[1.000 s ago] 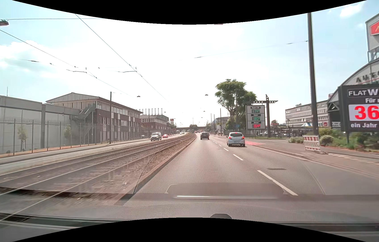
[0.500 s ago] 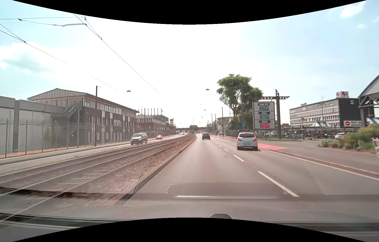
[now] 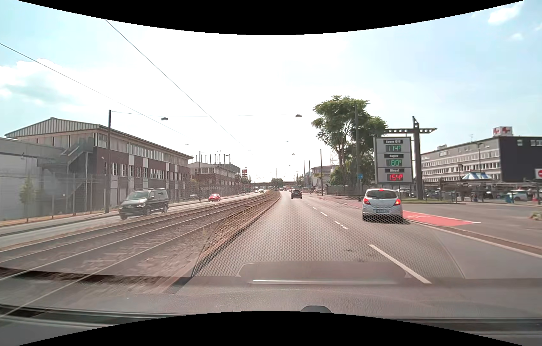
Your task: Follow the waypoints while adhering to traffic rules and regulations
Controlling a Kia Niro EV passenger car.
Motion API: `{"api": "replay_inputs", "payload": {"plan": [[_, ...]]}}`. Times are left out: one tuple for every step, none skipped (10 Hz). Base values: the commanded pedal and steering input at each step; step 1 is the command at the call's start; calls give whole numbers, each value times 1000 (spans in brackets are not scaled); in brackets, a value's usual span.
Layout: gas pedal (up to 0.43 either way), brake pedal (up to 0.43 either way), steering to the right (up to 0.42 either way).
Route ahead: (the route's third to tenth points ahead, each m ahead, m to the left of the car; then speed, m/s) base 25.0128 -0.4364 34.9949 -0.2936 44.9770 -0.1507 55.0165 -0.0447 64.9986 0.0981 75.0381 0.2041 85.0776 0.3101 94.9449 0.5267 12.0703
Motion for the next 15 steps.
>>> {"api": "replay_inputs", "payload": {"plan": [[20,0,-5],[20,0,-5],[20,0,-6],[20,0,-5],[20,0,-5],[20,0,-5],[20,0,-5],[20,0,-5],[20,0,-5],[20,0,-5],[20,0,-5],[20,0,-5],[20,0,-5],[20,0,-5],[20,0,-5]]}}
